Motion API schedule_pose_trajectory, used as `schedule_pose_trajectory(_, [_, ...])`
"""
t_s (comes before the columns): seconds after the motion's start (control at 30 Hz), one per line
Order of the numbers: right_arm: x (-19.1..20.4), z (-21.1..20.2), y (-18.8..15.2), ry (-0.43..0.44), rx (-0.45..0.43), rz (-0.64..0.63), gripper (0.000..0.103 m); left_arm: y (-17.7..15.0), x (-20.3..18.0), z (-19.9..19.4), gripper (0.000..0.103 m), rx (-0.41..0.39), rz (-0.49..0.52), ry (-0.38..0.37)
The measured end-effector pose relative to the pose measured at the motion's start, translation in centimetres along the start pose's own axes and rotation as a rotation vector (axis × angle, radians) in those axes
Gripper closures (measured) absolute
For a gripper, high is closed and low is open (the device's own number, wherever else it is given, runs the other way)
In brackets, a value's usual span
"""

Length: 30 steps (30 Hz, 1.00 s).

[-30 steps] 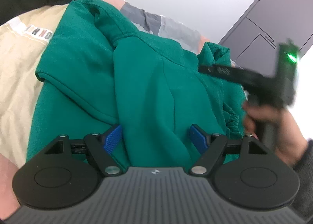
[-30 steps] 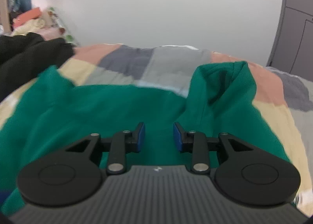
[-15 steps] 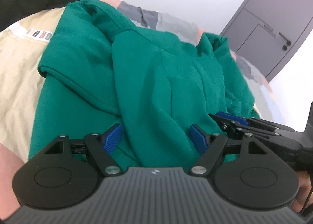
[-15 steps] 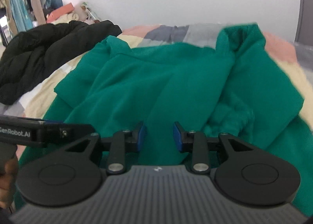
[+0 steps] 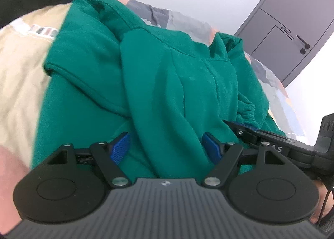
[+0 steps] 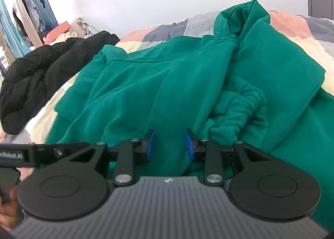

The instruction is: Fold large clothes

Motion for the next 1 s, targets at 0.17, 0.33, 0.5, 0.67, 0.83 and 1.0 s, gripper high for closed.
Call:
schedule_pose_trajectory(0.17, [0.4, -4.0, -0.6, 0.003, -0.008, -0.016, 0.059, -1.5, 1.4, -3.4, 0.023, 0.001, -0.035, 0.037])
schedule_pose_trajectory(0.33, [-0.8, -9.6, -1.8, -0.019, -0.011, -0.007, 0.032, -3.7, 3.3, -6.7, 0.023, 0.032, -0.103, 0.127])
schedule_pose_trajectory(0.5, [-4.6, -13.1, -3.9, -0.146, 0.072, 0.108, 0.019, -5.3, 5.7, -8.3, 0.023, 0.129, -0.252, 0.137])
schedule_pose_trajectory(0.67, [-10.2, -13.4, -5.6, -0.206, 0.108, 0.344, 0.019, -6.4, 7.8, -9.3, 0.023, 0.166, -0.355, 0.220])
schedule_pose_trajectory(0.83, [-14.1, -12.6, -5.4, -0.285, 0.086, 0.466, 0.019, -7.7, 9.3, -8.8, 0.023, 0.192, -0.472, 0.186])
schedule_pose_trajectory(1.0, [-17.9, -12.1, -5.8, -0.265, 0.087, 0.599, 0.019, -8.5, 9.0, -6.8, 0.021, 0.240, -0.511, 0.156])
Point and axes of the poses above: each gripper's, at about its wrist camera, not at the fingertips, and z roughly the way its jaws point, x to its left, y to its top, the point moved 4 cm from there along z, roughly the way its jaws point, and after that the axes turned 12 degrees about x, right-handed, at the moved point
